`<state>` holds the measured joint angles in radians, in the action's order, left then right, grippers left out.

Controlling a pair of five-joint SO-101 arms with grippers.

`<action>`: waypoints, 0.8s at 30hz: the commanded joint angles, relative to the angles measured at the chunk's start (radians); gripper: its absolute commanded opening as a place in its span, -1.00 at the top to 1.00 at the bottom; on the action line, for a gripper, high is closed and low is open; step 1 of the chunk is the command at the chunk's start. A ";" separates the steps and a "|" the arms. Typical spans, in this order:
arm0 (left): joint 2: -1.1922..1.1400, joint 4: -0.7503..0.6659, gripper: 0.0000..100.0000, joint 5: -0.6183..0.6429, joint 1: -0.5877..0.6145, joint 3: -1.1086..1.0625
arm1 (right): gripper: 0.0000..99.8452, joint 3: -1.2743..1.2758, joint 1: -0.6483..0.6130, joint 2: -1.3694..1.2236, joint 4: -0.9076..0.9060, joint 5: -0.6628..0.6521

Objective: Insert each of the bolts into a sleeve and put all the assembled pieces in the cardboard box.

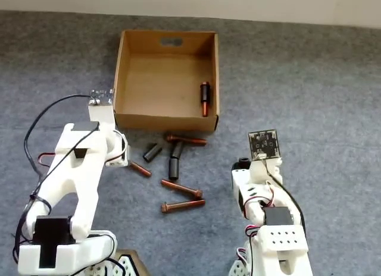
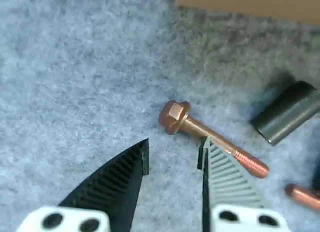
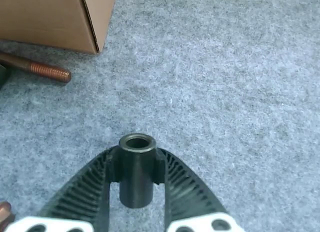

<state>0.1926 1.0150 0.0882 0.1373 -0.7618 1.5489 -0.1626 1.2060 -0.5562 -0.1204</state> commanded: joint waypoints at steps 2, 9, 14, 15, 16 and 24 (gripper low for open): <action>0.012 0.057 0.64 0.012 -0.013 0.036 | 0.99 -0.005 0.012 0.018 -0.004 0.002; 0.012 0.055 0.63 0.133 -0.015 0.036 | 0.99 -0.007 0.012 0.018 -0.004 0.002; 0.012 0.061 0.63 0.364 -0.015 0.082 | 0.99 -0.007 0.012 0.018 -0.004 0.002; 0.012 0.061 0.63 0.373 -0.015 0.091 | 0.99 -0.007 0.012 0.018 -0.004 0.002; 0.010 0.061 0.63 0.376 -0.015 0.099 | 0.99 -0.007 0.012 0.018 -0.004 0.002; 0.001 0.057 0.63 0.381 -0.096 0.099 | 0.99 -0.007 0.012 0.018 -0.004 0.000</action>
<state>0.1895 1.0702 0.4611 0.0790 -0.6928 1.5489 -0.1626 1.2060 -0.5562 -0.1204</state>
